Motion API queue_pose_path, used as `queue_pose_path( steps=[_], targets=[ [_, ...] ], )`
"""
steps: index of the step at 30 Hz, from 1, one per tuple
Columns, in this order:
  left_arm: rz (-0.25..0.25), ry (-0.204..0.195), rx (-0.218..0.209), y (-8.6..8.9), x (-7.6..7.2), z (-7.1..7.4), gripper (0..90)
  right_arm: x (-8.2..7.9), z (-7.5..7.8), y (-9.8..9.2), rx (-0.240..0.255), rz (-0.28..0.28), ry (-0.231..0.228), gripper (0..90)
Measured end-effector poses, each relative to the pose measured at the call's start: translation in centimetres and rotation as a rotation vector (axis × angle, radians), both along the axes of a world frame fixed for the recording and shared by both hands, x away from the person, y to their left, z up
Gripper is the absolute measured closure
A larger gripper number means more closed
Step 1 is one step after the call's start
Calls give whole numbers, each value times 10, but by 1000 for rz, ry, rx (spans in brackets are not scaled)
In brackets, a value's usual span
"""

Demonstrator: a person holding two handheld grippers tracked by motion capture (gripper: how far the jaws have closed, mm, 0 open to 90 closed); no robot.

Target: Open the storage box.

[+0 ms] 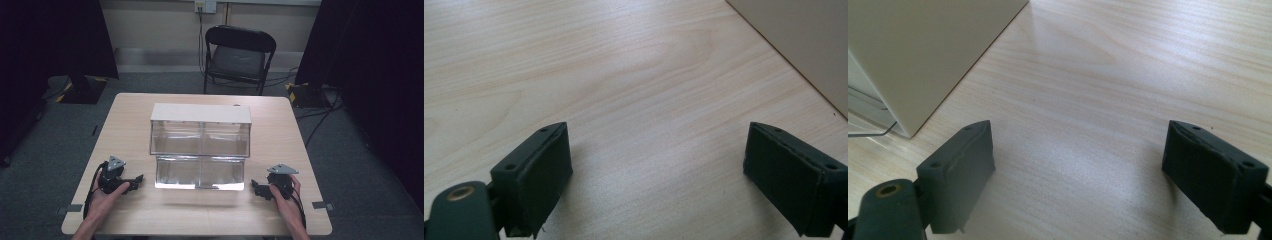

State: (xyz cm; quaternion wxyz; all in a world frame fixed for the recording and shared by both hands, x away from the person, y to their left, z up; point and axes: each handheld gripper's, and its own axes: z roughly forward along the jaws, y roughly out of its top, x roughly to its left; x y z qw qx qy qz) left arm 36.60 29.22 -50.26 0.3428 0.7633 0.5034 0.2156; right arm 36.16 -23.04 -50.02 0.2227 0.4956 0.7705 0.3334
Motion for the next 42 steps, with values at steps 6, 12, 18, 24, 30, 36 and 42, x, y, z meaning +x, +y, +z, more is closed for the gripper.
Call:
queue_pose_path(
  steps=[6, 12, 18, 24, 30, 36, 42],
  targets=[
    [10, -4, 7, 1, -1, 1, 151, 0, 0, 0, 0, 1, 0, 126],
    [5, 2, 7, 1, -2, 2, 161, 0, 0, 0, 0, 1, 0, 126],
    [22, -27, -12, 1, -3, 4, 163, 0, 0, 0, 0, 1, 0, 126],
    [-23, -52, -11, -1, -8, 11, 161, 0, 0, 0, 0, -1, 1, 121],
    [-88, -89, -23, -10, -15, 17, 167, 0, 0, 1, -1, -3, 1, 119],
    [-143, -99, -70, -18, -18, 22, 162, 0, 0, 1, -1, -3, 1, 118],
    [-186, -105, -90, -25, -23, 26, 163, 1, 0, 1, -2, -2, 1, 115]
  ],
)
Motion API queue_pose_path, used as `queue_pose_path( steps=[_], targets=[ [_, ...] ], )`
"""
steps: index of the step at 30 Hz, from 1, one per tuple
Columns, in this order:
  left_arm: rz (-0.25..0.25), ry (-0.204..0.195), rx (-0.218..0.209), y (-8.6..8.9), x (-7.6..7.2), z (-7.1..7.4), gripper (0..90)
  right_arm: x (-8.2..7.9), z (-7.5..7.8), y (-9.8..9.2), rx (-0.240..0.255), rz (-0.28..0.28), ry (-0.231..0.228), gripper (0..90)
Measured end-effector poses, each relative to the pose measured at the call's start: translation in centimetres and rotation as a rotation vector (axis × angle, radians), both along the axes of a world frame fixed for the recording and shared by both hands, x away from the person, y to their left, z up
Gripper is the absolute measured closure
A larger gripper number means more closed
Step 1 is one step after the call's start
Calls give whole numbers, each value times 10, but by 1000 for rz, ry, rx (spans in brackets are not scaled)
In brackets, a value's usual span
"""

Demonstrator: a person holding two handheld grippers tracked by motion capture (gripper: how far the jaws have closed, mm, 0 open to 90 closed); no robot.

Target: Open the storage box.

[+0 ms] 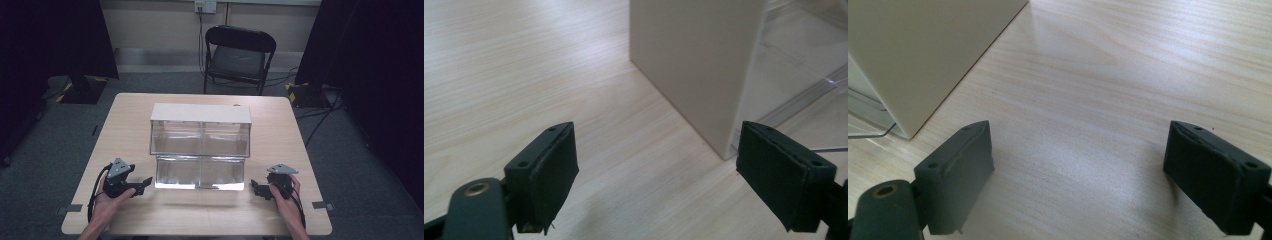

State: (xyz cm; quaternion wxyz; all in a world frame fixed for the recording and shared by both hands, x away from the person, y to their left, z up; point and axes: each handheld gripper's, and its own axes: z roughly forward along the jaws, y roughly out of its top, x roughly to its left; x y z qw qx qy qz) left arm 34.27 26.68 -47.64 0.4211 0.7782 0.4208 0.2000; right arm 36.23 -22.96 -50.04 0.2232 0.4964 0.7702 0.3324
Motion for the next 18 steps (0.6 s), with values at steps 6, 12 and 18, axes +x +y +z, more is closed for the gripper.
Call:
queue_pose_path(
  steps=[6, 12, 18],
  targets=[
    [-47, 17, -40, 0, -6, 0, 158, 0, 0, 0, 0, 0, 1, 114],
    [-91, 1, -44, -7, -13, 3, 163, 0, 0, 0, 0, 0, 1, 114],
    [-115, 8, -22, -8, -15, 3, 175, 0, 0, 0, 0, 0, 1, 114]
  ],
)
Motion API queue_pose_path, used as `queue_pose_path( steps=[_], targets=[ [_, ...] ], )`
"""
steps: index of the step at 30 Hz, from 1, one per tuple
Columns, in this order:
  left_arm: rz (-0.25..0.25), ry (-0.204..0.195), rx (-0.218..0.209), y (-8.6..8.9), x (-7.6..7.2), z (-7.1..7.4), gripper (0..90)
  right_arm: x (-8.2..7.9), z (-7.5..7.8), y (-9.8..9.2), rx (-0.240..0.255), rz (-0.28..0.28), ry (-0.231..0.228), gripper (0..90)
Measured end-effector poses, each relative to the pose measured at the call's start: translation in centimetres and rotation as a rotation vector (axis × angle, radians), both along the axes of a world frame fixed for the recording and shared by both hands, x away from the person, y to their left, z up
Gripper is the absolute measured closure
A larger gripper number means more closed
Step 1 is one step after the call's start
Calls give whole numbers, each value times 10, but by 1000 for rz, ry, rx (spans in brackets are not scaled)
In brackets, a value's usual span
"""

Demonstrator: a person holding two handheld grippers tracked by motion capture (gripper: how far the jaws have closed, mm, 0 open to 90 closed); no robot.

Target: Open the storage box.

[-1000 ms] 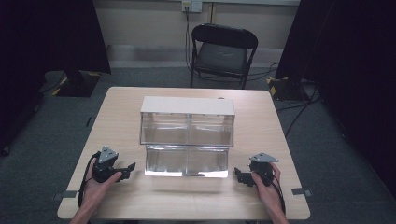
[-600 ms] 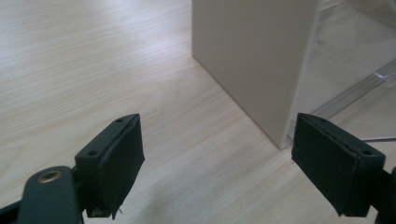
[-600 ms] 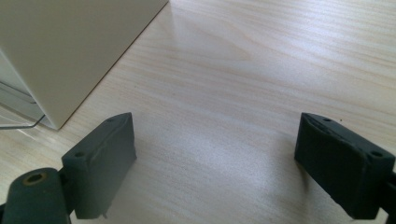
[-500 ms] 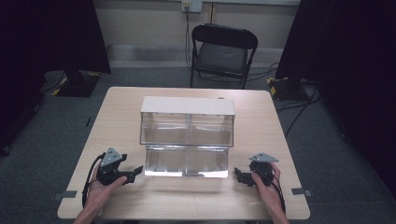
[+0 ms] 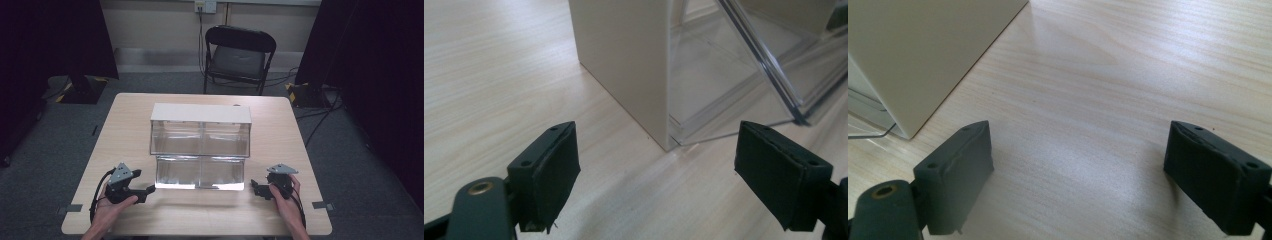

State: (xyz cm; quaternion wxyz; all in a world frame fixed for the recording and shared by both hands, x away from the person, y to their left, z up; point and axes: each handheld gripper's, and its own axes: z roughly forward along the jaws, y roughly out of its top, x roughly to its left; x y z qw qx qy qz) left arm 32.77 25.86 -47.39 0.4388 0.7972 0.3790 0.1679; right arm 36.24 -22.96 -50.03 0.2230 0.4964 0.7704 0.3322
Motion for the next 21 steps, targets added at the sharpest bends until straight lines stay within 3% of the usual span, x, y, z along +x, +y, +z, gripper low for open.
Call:
queue_pose_path(
  steps=[7, 21],
  targets=[
    [-42, 0, -4, -5, -6, 1, 169, 0, 0, 0, 0, 0, 0, 114],
    [-35, -9, -16, -12, -3, 0, 160, 2, 0, 1, -3, 6, 10, 83]
  ],
)
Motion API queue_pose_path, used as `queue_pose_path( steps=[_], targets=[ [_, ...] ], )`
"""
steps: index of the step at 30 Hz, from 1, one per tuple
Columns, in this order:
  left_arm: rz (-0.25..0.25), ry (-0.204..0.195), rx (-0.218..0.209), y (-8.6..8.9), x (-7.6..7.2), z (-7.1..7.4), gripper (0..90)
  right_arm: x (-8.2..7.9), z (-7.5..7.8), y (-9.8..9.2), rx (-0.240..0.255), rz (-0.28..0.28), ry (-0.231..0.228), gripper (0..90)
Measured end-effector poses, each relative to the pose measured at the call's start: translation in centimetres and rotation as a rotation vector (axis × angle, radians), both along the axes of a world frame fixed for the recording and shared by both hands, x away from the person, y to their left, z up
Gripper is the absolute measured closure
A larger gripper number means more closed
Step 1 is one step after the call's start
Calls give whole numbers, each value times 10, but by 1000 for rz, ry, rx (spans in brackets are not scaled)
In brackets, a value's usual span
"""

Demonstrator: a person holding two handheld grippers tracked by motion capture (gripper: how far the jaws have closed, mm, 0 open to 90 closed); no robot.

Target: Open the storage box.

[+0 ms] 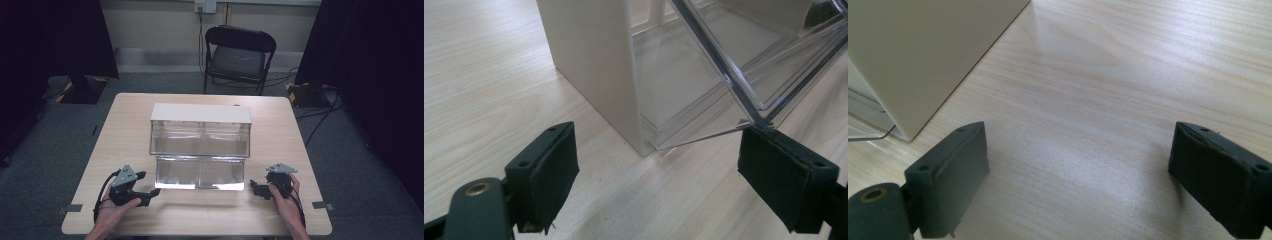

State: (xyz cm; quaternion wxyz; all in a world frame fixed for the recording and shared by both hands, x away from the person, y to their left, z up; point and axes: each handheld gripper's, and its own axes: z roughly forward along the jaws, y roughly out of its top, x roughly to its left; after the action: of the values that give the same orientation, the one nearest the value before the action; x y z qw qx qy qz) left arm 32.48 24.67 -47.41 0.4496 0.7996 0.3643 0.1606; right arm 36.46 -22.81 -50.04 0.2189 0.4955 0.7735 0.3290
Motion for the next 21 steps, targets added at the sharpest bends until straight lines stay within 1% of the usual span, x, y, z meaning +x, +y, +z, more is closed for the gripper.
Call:
queue_pose_path(
  steps=[2, 5, 6, 9, 15, 17, 21],
  targets=[
    [-8, 6, -8, -2, 0, 1, 157, 0, 0, 0, 0, 0, 0, 82],
    [-24, -15, -24, -3, -2, 3, 157, 0, 0, 0, 0, 1, 0, 83],
    [-33, -22, -23, -2, -2, 4, 157, 0, 0, 0, 0, 0, 0, 82],
    [-34, -16, -27, -2, -2, 4, 157, 0, 0, 0, 0, 0, 0, 83],
    [-47, -23, -25, -3, -4, 7, 168, 0, 0, 0, 0, 0, 0, 82],
    [-50, -31, -15, -3, -5, 7, 175, 0, 0, 0, 0, 1, 0, 82],
    [-60, -27, -22, -3, -4, 7, 187, 0, 0, 0, 0, 0, 0, 83]
  ],
)
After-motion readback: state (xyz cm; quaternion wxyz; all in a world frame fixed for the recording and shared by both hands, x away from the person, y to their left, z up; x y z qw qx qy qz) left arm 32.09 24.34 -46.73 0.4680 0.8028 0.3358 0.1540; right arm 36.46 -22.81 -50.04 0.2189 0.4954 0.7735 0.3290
